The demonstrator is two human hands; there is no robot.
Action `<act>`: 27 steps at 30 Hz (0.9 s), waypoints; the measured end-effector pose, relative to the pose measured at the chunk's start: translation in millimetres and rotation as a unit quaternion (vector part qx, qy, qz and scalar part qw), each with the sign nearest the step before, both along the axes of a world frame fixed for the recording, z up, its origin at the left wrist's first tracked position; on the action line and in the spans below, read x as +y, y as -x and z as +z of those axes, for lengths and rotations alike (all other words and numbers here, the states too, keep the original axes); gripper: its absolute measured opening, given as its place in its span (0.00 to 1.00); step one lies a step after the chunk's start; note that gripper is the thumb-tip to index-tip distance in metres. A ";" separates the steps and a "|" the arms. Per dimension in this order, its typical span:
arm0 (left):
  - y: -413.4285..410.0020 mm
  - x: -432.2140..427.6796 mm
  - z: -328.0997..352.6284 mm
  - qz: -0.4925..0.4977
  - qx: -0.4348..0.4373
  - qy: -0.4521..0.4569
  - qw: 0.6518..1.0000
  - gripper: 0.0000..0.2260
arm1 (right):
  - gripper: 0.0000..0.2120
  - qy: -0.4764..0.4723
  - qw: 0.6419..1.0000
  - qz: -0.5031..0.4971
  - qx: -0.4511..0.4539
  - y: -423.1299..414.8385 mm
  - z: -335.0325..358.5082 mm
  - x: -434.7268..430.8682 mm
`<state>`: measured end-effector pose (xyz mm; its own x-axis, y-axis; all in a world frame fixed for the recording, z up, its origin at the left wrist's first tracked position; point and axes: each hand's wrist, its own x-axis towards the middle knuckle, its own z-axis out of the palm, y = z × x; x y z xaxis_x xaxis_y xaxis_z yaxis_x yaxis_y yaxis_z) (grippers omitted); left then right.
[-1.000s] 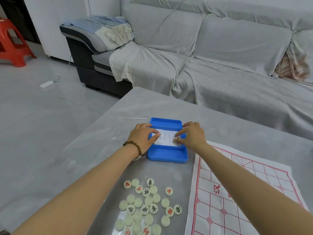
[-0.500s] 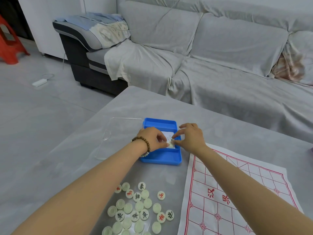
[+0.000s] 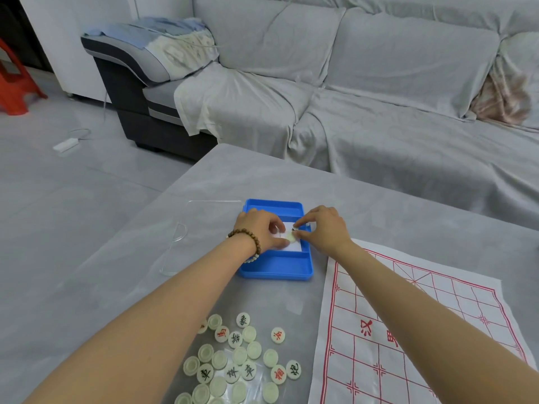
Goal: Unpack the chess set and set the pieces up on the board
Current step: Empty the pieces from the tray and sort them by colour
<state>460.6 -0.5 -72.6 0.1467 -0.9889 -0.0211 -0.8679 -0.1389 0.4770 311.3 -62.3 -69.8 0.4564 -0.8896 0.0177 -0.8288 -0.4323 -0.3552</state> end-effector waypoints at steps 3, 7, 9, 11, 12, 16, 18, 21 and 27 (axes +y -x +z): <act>2.3 2.3 -2.0 0.002 0.014 0.008 1.000 0.16 | 0.11 -0.003 1.000 -0.013 -0.012 -2.8 -0.7 3.1; 8.9 1.5 -6.2 0.031 0.036 0.023 0.999 0.14 | 0.11 -0.027 0.998 -0.041 -0.042 -1.7 -3.2 5.8; 9.4 1.0 -6.1 0.028 0.000 0.027 0.999 0.14 | 0.11 -0.027 0.998 -0.043 -0.049 -2.4 -3.7 6.8; 5.7 2.6 -4.3 0.038 -0.025 0.045 0.998 0.13 | 0.11 -0.028 0.998 -0.043 -0.045 -4.7 -3.9 7.6; 1.9 4.8 -2.8 0.048 -0.024 0.059 0.997 0.13 | 0.12 -0.028 0.998 -0.044 -0.039 -5.9 -4.1 8.0; -17.3 25.9 2.9 0.057 0.049 0.087 0.993 0.10 | 0.13 -0.015 0.998 -0.055 -0.019 -9.8 -4.4 10.4; -24.2 43.5 6.5 0.045 0.084 0.091 0.991 0.09 | 0.12 0.004 0.997 -0.067 -0.049 -10.8 1.0 17.6; -29.4 75.1 11.4 0.032 0.115 0.101 0.988 0.08 | 0.10 0.038 0.979 -0.036 -0.195 -5.5 15.0 51.5; -34.8 145.9 -1.7 0.012 0.142 0.052 0.988 0.08 | 0.09 -0.084 0.967 0.071 -0.228 20.8 -2.3 144.4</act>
<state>495.3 145.4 -74.3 0.1734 -0.9842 0.0365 -0.6938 -0.0958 0.7138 290.5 82.1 -72.1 0.5526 -0.8266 0.1065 -0.5058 -0.4342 -0.7454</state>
